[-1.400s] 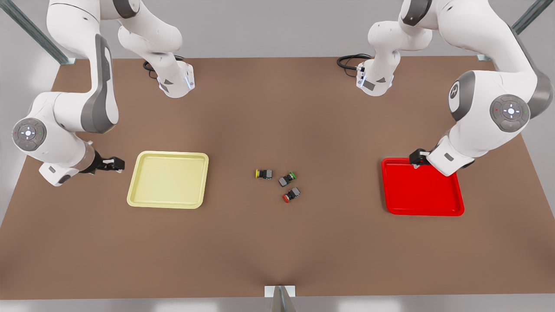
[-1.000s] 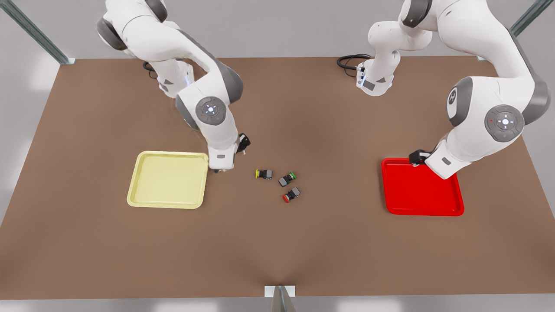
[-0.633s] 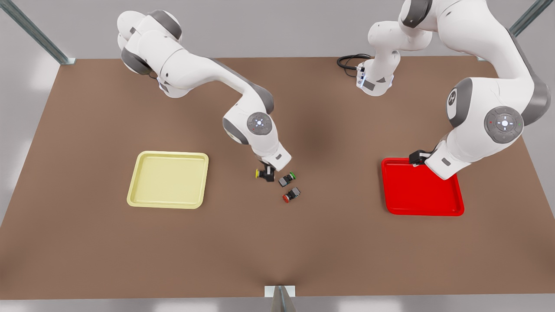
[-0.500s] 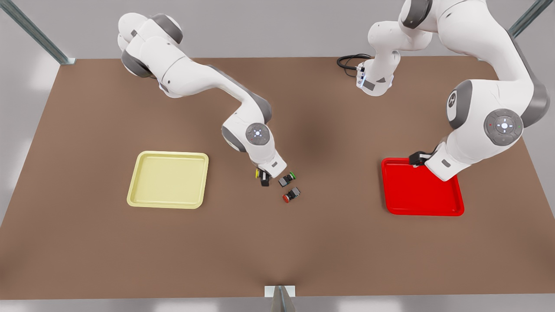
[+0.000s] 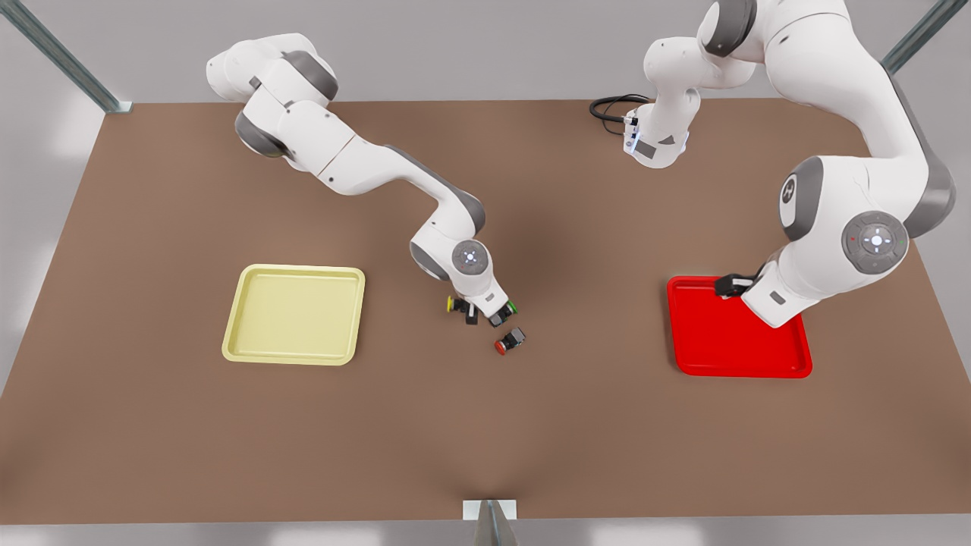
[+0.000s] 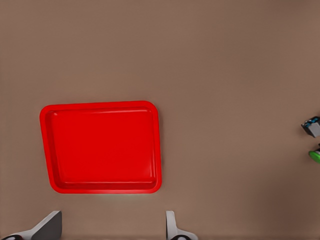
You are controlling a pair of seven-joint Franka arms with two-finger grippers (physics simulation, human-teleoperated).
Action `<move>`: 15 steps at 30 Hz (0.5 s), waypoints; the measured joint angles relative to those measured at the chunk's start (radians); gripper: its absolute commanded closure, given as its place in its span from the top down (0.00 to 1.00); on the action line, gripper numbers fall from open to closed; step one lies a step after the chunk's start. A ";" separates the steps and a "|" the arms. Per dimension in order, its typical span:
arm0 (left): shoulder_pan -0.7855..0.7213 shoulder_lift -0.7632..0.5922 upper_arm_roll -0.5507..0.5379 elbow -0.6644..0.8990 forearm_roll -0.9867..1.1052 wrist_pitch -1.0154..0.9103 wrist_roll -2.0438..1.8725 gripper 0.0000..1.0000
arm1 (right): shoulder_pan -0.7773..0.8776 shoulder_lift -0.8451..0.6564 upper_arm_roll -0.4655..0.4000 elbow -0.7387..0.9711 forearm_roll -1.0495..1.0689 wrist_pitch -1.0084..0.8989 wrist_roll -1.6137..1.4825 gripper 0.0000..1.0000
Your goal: Place the switches on the corresponding trays according to their colors
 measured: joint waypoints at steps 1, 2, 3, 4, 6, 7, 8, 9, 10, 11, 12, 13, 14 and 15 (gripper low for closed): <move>0.001 0.001 0.000 0.000 0.000 0.000 0.000 1.00 | -0.001 0.000 -0.002 -0.002 0.000 0.000 0.000 1.00; 0.001 0.003 0.000 0.000 0.000 0.000 0.000 1.00 | 0.002 0.003 -0.006 0.001 0.000 0.001 0.001 1.00; 0.002 0.007 0.000 0.000 0.000 0.000 0.000 1.00 | 0.002 0.007 -0.012 -0.001 0.001 0.001 0.001 1.00; 0.002 0.008 0.000 0.000 0.000 0.000 0.000 1.00 | 0.000 0.007 -0.015 -0.009 0.002 -0.002 0.017 1.00; 0.002 0.010 0.000 0.000 -0.001 0.000 0.000 1.00 | 0.009 0.009 -0.041 -0.012 0.000 0.000 0.026 0.97; 0.002 0.012 0.000 0.000 -0.001 0.000 0.000 1.00 | 0.021 0.009 -0.047 -0.011 -0.022 0.002 0.028 0.97; 0.002 0.012 0.000 0.000 -0.001 0.000 0.000 1.00 | 0.025 0.007 -0.048 -0.012 -0.088 0.002 0.092 0.97; 0.003 0.015 0.000 0.001 -0.002 0.000 0.000 1.00 | 0.026 0.009 -0.048 -0.014 -0.098 0.006 0.111 0.97; 0.004 0.017 0.002 0.001 -0.006 0.000 0.000 1.00 | 0.026 0.009 -0.048 -0.016 -0.098 0.015 0.113 0.97; 0.005 0.017 0.005 0.001 -0.009 0.000 0.000 1.00 | 0.026 0.010 -0.048 -0.018 -0.097 0.018 0.113 0.97; 0.004 0.017 0.005 0.001 -0.012 0.000 0.000 1.00 | 0.026 0.013 -0.048 -0.027 -0.094 0.042 0.118 0.97; 0.004 0.017 0.005 0.002 -0.014 0.001 0.000 1.00 | 0.026 0.016 -0.048 -0.032 -0.092 0.053 0.130 0.97; 0.004 0.017 0.006 0.000 -0.015 0.000 0.000 1.00 | 0.026 0.017 -0.048 -0.032 -0.091 0.055 0.132 0.97; 0.004 0.017 0.006 0.001 -0.016 0.000 0.000 1.00 | 0.026 0.017 -0.046 -0.029 -0.089 0.056 0.132 0.97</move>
